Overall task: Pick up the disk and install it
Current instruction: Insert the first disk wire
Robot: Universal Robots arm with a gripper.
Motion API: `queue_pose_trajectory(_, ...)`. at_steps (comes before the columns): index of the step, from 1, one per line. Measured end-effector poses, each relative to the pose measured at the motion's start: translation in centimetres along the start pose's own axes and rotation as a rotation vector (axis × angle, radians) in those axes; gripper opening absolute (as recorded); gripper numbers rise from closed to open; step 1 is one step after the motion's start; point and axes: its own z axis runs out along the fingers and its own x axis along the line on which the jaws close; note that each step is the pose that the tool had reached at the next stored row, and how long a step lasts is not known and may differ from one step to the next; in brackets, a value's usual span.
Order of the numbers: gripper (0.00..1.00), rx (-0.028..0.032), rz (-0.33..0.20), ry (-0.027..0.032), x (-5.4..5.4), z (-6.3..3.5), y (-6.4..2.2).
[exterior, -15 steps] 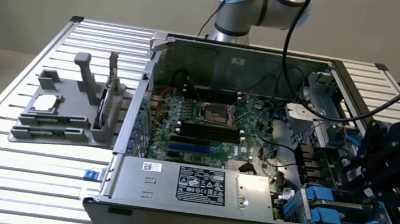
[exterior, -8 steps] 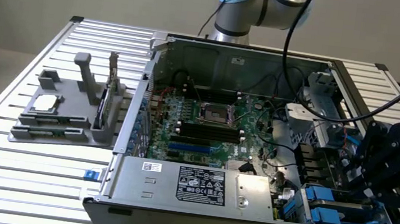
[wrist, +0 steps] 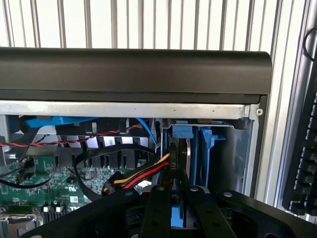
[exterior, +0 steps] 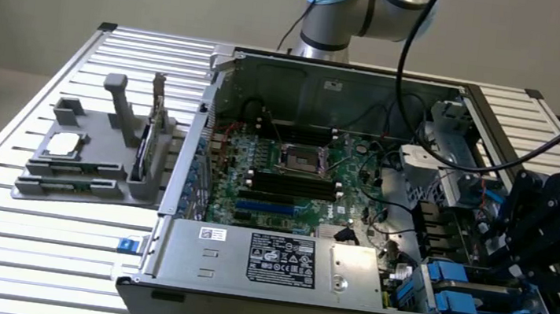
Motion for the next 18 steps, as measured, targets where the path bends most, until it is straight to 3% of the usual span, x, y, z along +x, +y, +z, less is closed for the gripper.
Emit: queue_pose_trajectory(18,0.17,0.0012,0.025,0.0027,-0.22,0.44,0.47)
